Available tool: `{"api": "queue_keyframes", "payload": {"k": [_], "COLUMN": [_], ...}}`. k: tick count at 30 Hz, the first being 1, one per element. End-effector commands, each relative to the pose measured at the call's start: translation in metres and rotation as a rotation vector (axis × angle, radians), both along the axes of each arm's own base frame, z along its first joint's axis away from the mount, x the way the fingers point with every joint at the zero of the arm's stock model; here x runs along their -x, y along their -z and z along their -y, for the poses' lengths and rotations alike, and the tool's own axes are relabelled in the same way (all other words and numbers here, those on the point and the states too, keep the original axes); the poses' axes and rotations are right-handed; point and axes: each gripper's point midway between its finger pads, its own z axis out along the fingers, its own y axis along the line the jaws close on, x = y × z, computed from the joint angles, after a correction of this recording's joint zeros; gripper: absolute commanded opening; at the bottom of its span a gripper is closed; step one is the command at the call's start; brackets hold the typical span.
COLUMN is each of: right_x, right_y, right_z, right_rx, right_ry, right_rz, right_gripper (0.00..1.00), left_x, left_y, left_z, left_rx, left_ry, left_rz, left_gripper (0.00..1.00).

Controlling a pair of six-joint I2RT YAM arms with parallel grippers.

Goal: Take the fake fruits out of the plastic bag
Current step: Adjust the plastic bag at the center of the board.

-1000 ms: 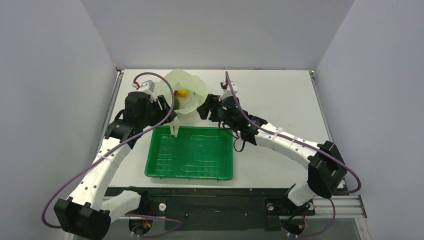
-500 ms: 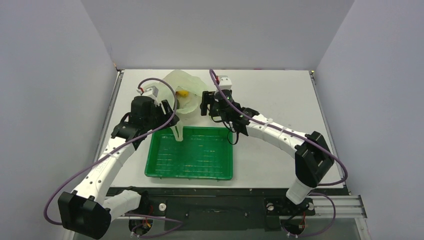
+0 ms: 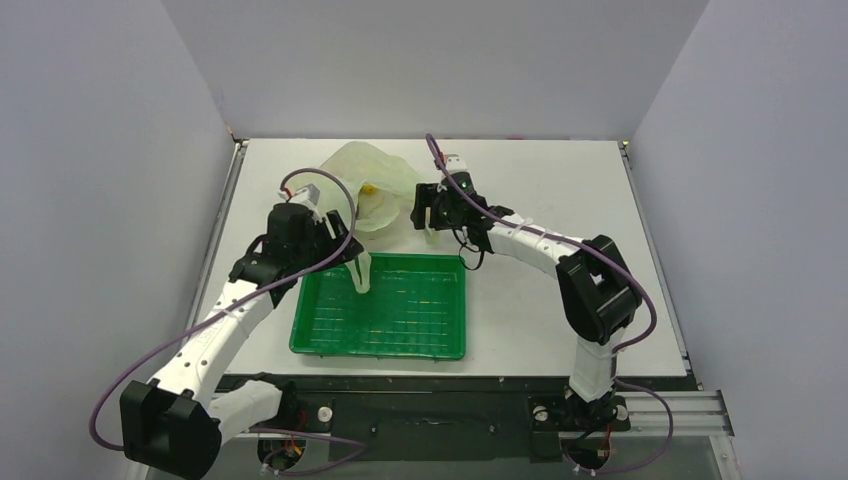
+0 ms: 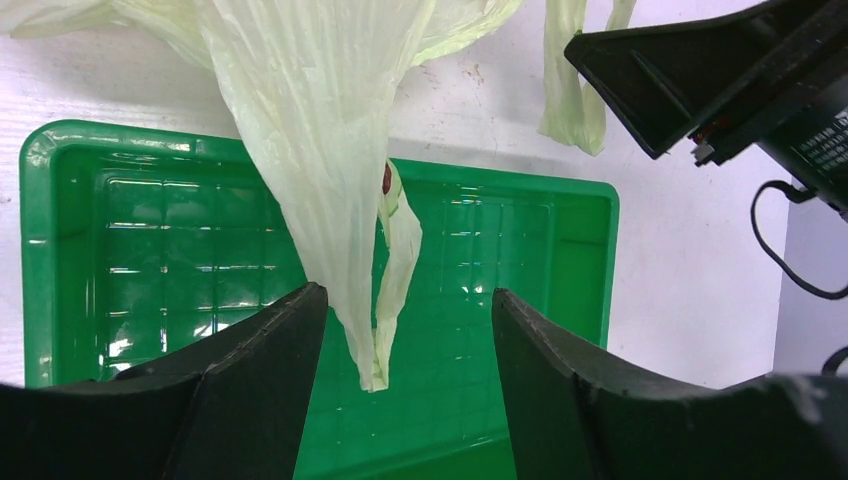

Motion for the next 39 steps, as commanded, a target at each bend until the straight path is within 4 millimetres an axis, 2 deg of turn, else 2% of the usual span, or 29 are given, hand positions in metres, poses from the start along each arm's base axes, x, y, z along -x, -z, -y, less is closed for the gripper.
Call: {"api": "queue_keyframes", "payload": {"k": [1,5,9,12,13,14,15,16,17,18,19,20,21,22,23,24,25,26,27,28,30,32,33,34,35,36,37,38,39], "right_x": [-0.019,-0.023,-0.028,-0.033,-0.036,-0.039,-0.044,-0.05,-0.057,-0.065,-0.074,-0.082,-0.089,-0.098,-0.103,-0.11,-0.114,-0.119,-0.121,-0.123,-0.122,-0.115,-0.112,-0.103,-0.098,-0.086,-0.08,-0.068,-0.056], "right_y": [-0.029,-0.018,-0.017,-0.021,-0.022,-0.023,-0.024,-0.021,-0.032,-0.032,-0.048,-0.059,-0.063,-0.079,-0.083,-0.101,-0.104,-0.116,-0.119,-0.123,-0.118,-0.102,-0.095,-0.08,-0.073,-0.059,-0.053,-0.038,-0.023], "right_z": [-0.016,-0.017,-0.023,-0.029,-0.031,-0.031,-0.032,-0.031,-0.032,-0.028,-0.029,-0.03,-0.024,-0.024,-0.017,-0.016,-0.006,0.0,0.008,0.018,0.033,0.046,0.05,0.059,0.061,0.065,0.067,0.072,0.078], "right_rx": [-0.068,-0.05,-0.066,-0.091,-0.099,-0.097,-0.097,-0.085,-0.095,-0.087,-0.106,-0.112,-0.093,-0.101,-0.066,-0.068,-0.024,-0.003,0.022,0.054,0.105,0.169,0.189,0.224,0.233,0.243,0.248,0.257,0.275], "right_ry": [-0.059,-0.071,-0.078,-0.071,-0.063,-0.049,-0.034,-0.009,0.014,0.052,0.082,0.103,0.143,0.165,0.196,0.212,0.238,0.246,0.268,0.281,0.279,0.252,0.246,0.238,0.232,0.214,0.207,0.203,0.202], "right_rz": [0.093,0.084,0.083,0.083,0.081,0.082,0.076,0.074,0.083,0.093,0.122,0.143,0.154,0.187,0.199,0.233,0.246,0.276,0.288,0.304,0.307,0.288,0.279,0.252,0.241,0.219,0.21,0.191,0.162], "right_gripper": [0.68,0.67,0.63,0.52,0.45,0.39,0.27,0.18,0.03,0.0,0.0,0.0,0.0,0.0,0.0,0.0,0.0,0.0,0.0,0.0,0.0,0.0,0.0,0.0,0.0,0.0,0.0,0.0,0.0], "left_x": [0.006,0.015,0.011,-0.002,-0.007,-0.014,-0.02,-0.031,-0.037,-0.054,-0.07,-0.082,-0.102,-0.113,-0.134,-0.143,-0.159,-0.165,-0.175,-0.177,-0.175,-0.162,-0.146,-0.138,-0.119,-0.11,-0.092,-0.077,-0.07], "left_y": [-0.02,-0.017,-0.005,0.004,0.006,0.009,0.011,0.015,0.019,0.02,0.008,0.02,0.015,0.01,-0.002,-0.008,-0.027,-0.034,-0.048,-0.053,-0.055,-0.041,-0.026,-0.018,-0.001,0.007,0.024,0.043,0.045], "left_z": [-0.005,-0.007,0.001,0.01,0.009,0.009,0.005,0.002,-0.007,-0.015,-0.033,-0.042,-0.061,-0.07,-0.085,-0.091,-0.102,-0.108,-0.113,-0.116,-0.123,-0.128,-0.131,-0.134,-0.137,-0.134,-0.135,-0.132,-0.129], "left_rx": [-0.01,0.01,0.056,0.063,0.05,0.037,0.005,-0.025,-0.082,-0.115,-0.189,-0.239,-0.306,-0.329,-0.369,-0.417,-0.468,-0.537,-0.579,-0.624,-0.68,-0.713,-0.726,-0.728,-0.73,-0.709,-0.705,-0.683,-0.668], "left_ry": [-0.001,-0.019,-0.013,0.005,0.002,-0.003,-0.008,-0.017,-0.033,-0.056,-0.098,-0.112,-0.142,-0.156,-0.171,-0.153,-0.181,-0.159,-0.178,-0.158,-0.142,-0.12,-0.105,-0.115,-0.103,-0.089,-0.071,-0.042,-0.032], "left_rz": [0.073,0.077,0.065,0.05,0.052,0.045,0.051,0.035,0.029,0.019,0.044,0.011,0.013,0.019,0.038,0.052,0.086,0.11,0.147,0.162,0.166,0.123,0.073,0.046,-0.002,-0.02,-0.065,-0.112,-0.113], "left_gripper": [0.59,0.6,0.61,0.57,0.56,0.52,0.47,0.33,0.22,0.06,0.02,0.0,0.0,0.0,0.0,0.0,0.0,0.0,0.0,0.0,0.0,0.0,0.0,0.0,0.0,0.0,0.0,0.0,0.0]}}
